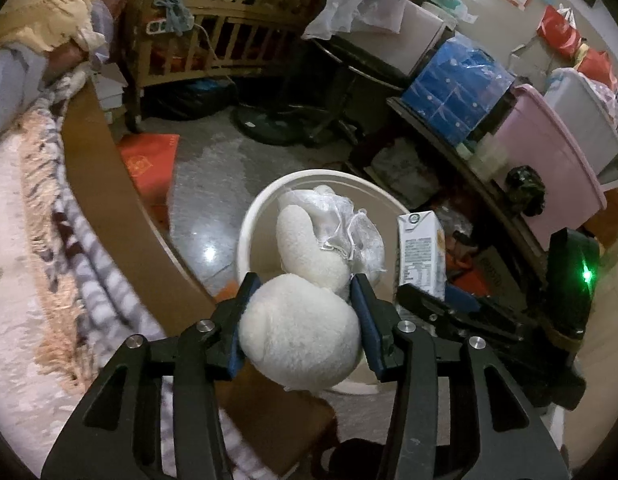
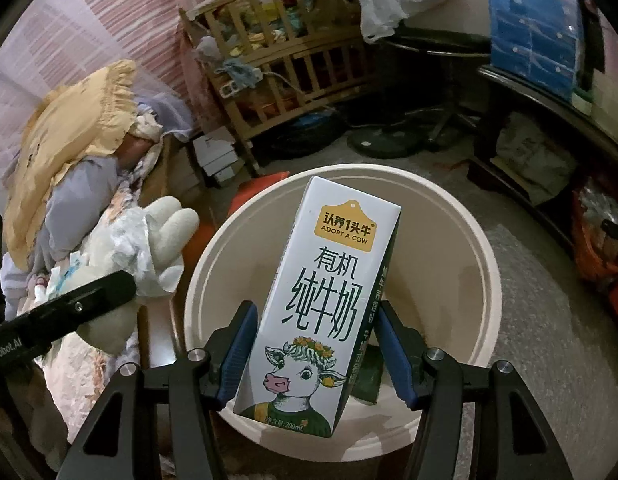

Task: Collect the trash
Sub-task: 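Carry both items over the white bucket and open both tools to drop them, then move both tools back over the trash pile on the bed, then grasp the green towel with the right tool while the left tool grasps a blue snack packet, then carry both items over the white bucket and open both tools to drop them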

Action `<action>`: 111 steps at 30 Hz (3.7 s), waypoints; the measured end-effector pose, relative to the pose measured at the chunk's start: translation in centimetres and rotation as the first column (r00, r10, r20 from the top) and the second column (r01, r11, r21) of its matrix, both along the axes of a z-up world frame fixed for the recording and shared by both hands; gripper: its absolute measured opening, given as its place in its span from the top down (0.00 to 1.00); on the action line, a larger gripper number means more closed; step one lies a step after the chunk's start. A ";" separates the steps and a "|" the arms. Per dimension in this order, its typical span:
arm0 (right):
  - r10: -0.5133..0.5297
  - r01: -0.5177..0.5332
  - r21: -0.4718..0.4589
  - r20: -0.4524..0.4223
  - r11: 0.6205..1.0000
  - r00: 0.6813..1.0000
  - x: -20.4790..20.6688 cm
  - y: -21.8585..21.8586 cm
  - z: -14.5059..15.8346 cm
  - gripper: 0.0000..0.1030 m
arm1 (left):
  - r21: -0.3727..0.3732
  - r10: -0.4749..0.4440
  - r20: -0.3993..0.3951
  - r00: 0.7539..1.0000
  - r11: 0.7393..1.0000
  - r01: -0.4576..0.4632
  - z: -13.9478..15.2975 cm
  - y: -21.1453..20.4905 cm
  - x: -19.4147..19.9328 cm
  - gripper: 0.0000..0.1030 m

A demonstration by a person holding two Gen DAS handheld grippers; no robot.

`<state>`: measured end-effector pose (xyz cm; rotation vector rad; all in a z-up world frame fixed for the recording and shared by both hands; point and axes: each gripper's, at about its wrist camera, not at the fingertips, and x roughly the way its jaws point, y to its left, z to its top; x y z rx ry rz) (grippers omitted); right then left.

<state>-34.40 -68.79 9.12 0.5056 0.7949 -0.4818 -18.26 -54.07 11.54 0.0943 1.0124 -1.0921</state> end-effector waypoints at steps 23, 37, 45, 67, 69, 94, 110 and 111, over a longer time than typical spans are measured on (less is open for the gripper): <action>0.119 -0.120 -0.064 -0.016 0.991 0.993 3.2 4.4 -0.2 0.32 | 0.067 0.157 0.169 0.973 0.983 -0.170 1.4 7.7 2.2 0.33; 0.295 -0.295 -0.049 0.007 0.954 0.955 7.4 13.2 1.0 0.29 | 0.061 0.287 0.266 0.920 0.948 -0.314 2.8 16.7 4.4 0.33; 0.397 -0.396 -0.043 0.008 0.917 0.918 10.4 18.7 1.3 0.28 | 0.069 0.364 0.273 0.890 0.916 -0.395 2.7 22.2 6.0 0.33; 0.654 -0.655 -0.011 -0.050 0.756 0.755 20.4 32.5 -0.3 0.25 | 0.162 0.664 0.215 0.716 0.699 -0.697 -2.2 43.9 13.4 0.33; 0.666 -0.667 0.003 -0.037 0.745 0.745 21.6 33.3 -0.2 0.25 | 0.167 0.680 0.207 0.703 0.684 -0.711 -2.7 45.1 14.1 0.33; 0.683 -0.675 0.255 0.072 0.692 0.727 32.5 38.3 -5.8 0.53 | 0.211 0.701 0.009 0.713 0.696 -0.687 -8.6 47.8 20.2 0.70; 0.706 -0.708 0.110 0.059 0.698 0.706 21.9 35.0 -0.4 0.54 | 0.099 0.586 0.045 0.809 0.803 -0.587 -2.6 43.2 11.6 0.70; 0.704 -0.706 0.104 0.056 0.701 0.708 21.3 34.7 -0.2 0.54 | 0.098 0.574 0.049 0.817 0.811 -0.576 -2.4 42.5 11.2 0.70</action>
